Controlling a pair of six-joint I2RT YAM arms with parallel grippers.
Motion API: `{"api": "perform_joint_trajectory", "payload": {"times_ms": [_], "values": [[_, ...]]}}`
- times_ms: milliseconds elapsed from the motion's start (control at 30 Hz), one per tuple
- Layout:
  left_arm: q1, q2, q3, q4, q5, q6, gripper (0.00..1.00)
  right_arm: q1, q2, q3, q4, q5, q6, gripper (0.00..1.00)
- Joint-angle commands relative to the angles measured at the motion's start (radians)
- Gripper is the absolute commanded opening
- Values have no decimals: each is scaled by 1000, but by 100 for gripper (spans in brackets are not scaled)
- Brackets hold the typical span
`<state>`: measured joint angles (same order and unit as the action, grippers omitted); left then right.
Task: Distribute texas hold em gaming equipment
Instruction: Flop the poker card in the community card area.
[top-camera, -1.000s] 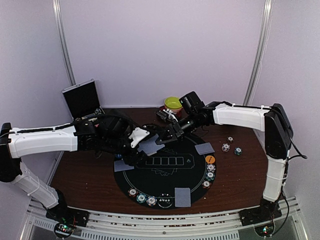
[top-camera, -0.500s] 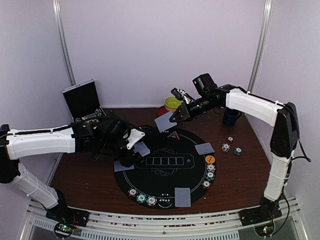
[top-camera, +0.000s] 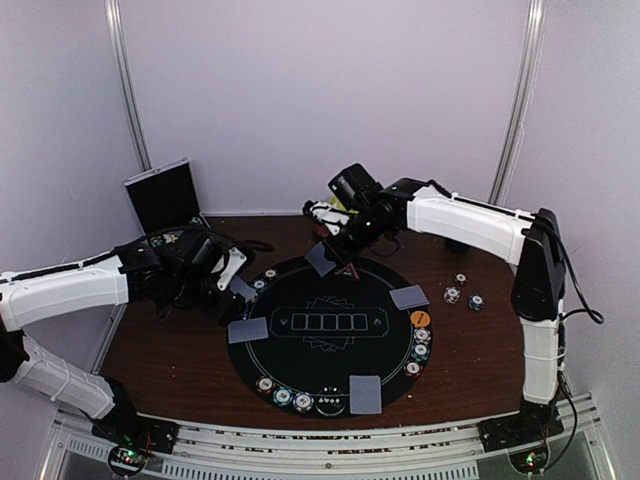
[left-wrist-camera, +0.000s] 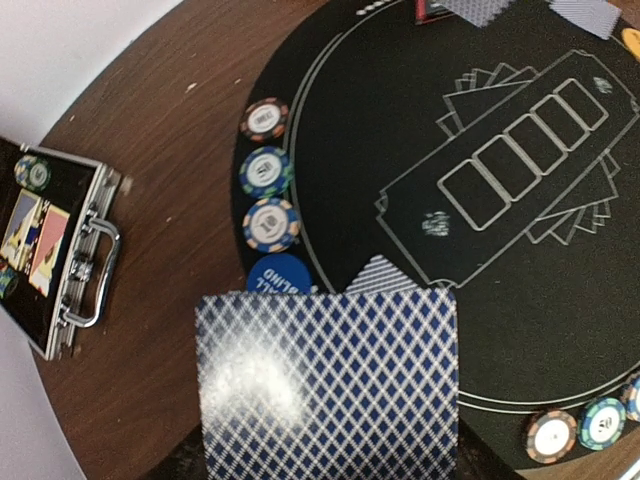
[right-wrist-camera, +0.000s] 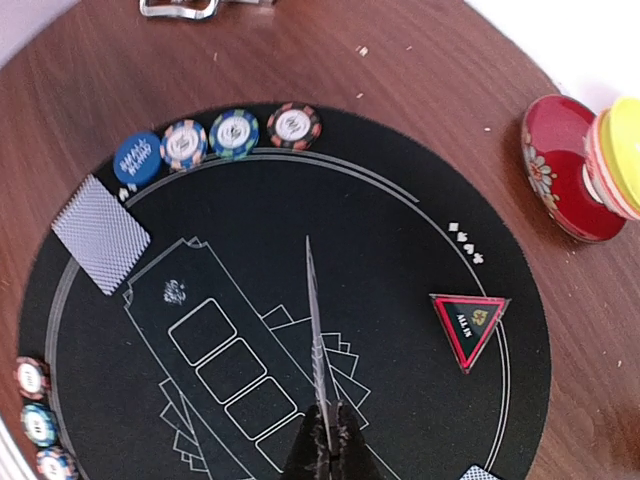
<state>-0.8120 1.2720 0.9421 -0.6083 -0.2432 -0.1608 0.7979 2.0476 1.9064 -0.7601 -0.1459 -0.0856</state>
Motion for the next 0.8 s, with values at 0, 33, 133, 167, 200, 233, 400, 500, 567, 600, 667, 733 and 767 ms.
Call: {"api": "perform_joint_trajectory", "payload": {"times_ms": [0,33,133,167,200,233,400,500,567,600,667,733,767], "values": [[74,-31,-18,-2,-24,-29,62,92,43,48,-2,243,-80,0],[87,-30,-17,0,-19,-27,62,110,54,53,0,271,-93,0],[122,-26,-29,13,-14,-24,63,164,90,66,5,364,-136,0],[132,-24,-34,19,-14,-23,63,178,102,69,9,391,-146,0],[143,-24,-38,24,-12,-24,63,191,115,71,13,413,-154,0],[154,-25,-42,28,-10,-23,63,200,125,73,19,430,-164,0],[209,-36,-49,49,4,-22,63,233,162,74,67,505,-228,0],[227,-44,-58,60,7,-21,63,253,180,75,92,534,-265,0],[237,-46,-64,64,8,-23,63,269,198,79,105,558,-285,0],[241,-48,-66,67,11,-23,62,277,207,80,111,571,-296,0],[249,-55,-71,70,14,-26,63,293,225,82,128,603,-319,0],[255,-59,-74,73,15,-26,62,308,246,87,140,630,-344,0],[257,-63,-77,75,19,-26,63,317,257,92,143,643,-352,0]]}}
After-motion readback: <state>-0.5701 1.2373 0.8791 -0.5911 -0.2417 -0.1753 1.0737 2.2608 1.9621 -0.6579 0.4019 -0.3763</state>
